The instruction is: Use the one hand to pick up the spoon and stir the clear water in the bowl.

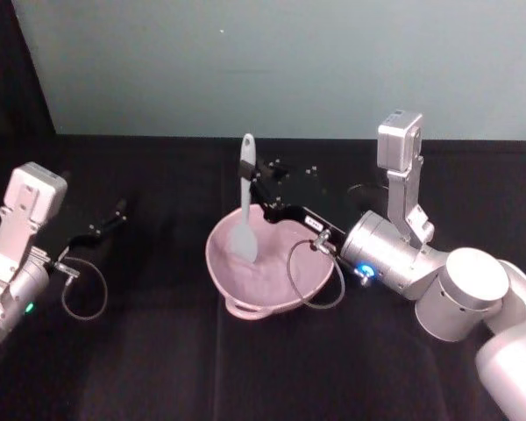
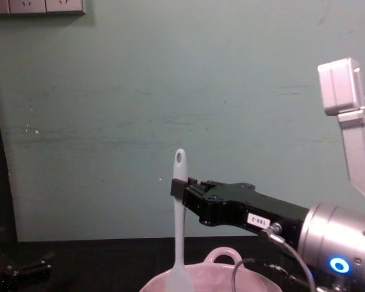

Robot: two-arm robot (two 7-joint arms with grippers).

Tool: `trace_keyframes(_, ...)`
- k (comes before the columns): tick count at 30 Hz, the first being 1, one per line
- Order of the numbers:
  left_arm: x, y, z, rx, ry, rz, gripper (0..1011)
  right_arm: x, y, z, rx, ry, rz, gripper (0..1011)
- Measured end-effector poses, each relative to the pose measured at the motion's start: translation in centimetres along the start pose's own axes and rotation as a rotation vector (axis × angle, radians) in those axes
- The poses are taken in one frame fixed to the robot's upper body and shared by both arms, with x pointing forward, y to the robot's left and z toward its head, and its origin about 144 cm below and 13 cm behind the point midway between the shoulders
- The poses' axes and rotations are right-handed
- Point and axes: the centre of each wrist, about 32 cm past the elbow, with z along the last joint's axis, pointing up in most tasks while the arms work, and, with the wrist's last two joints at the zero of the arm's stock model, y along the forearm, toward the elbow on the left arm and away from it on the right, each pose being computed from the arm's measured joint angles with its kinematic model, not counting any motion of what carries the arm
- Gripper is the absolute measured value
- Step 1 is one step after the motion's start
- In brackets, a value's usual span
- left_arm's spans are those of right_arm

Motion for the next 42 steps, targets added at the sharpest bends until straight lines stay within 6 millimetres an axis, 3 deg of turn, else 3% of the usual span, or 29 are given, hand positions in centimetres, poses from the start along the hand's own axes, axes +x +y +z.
trace_keyframes(11,0.0,0.0,0.0,0.0,0.0,0.0,1011,2.1,-0.2,0.0,0.021,-0.121,-0.101,122)
trace_keyframes(22,0.0,0.0,0.0,0.0,0.0,0.0,1011,3.0,-3.9,1.8,-0.023,-0.106,-0.085,121)
trace_keyframes(31,0.0,0.0,0.0,0.0,0.0,0.0,1011,1.3,-5.5,1.5,-0.069,0.008,-0.006,121)
trace_keyframes(42,0.0,0.0,0.0,0.0,0.0,0.0,1011,-1.0,-3.2,0.3,0.008,0.053,0.079,121)
